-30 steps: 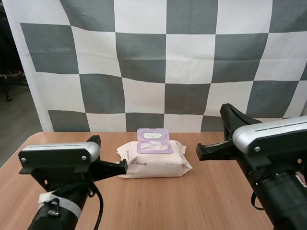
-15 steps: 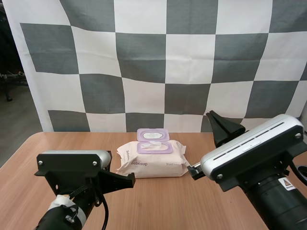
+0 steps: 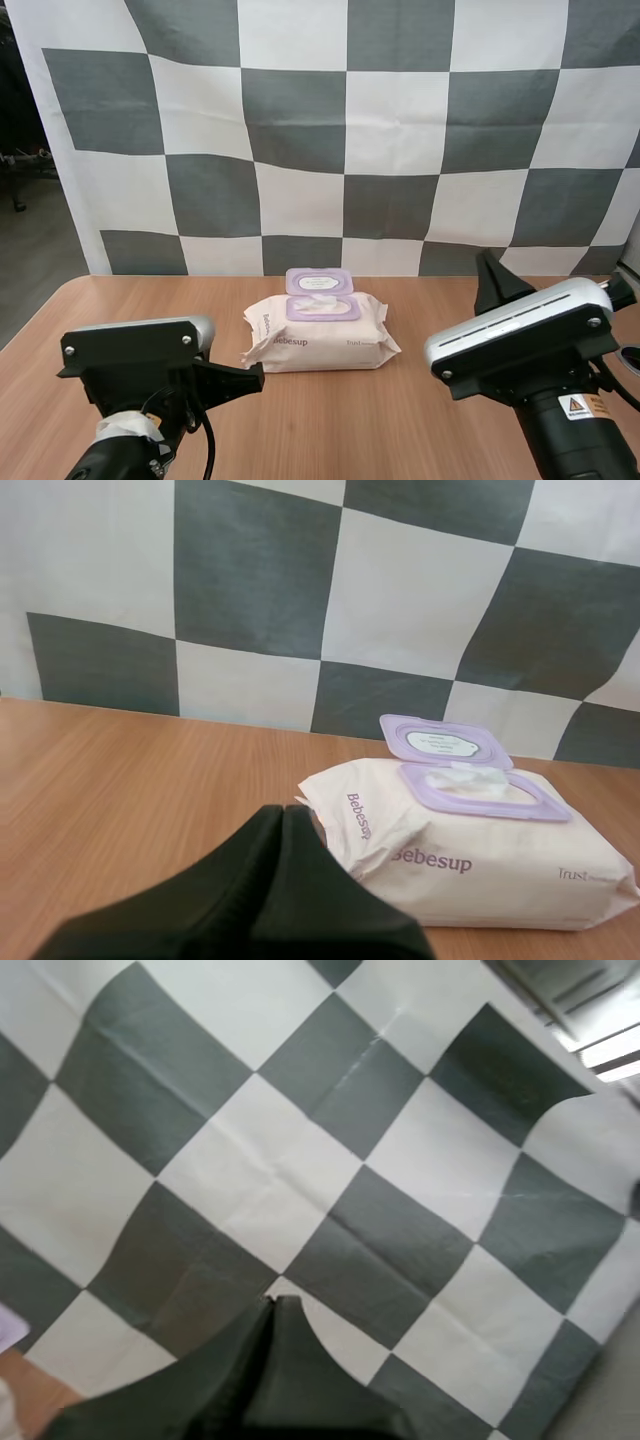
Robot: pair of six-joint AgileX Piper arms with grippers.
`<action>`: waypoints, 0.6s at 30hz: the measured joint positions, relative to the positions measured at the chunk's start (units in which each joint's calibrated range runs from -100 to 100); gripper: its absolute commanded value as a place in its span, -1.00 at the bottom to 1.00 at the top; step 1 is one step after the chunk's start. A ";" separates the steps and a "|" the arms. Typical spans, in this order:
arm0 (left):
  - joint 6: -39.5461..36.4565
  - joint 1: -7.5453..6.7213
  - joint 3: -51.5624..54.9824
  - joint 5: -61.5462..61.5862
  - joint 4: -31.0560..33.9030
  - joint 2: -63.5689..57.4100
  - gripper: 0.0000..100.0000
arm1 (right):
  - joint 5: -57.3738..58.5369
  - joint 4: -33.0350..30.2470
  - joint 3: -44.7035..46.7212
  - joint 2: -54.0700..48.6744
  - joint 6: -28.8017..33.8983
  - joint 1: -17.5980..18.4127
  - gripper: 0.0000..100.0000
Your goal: Open the wet wipes lid
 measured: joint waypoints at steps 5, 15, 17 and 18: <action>-7.50 0.00 0.00 -0.46 8.51 0.00 -1.00 | -3.58 -8.24 0.00 0.00 7.17 0.00 -1.00; -16.25 0.00 0.00 -0.46 22.83 0.00 -1.00 | 18.66 -26.18 0.00 0.00 22.37 0.00 -1.00; -16.25 0.00 0.00 -0.46 22.95 0.00 -1.00 | 24.10 -29.41 0.00 0.00 25.19 0.00 -1.00; -16.25 0.00 0.00 -0.46 22.95 0.00 -1.00 | 26.88 -31.20 0.00 0.00 26.74 0.00 -1.00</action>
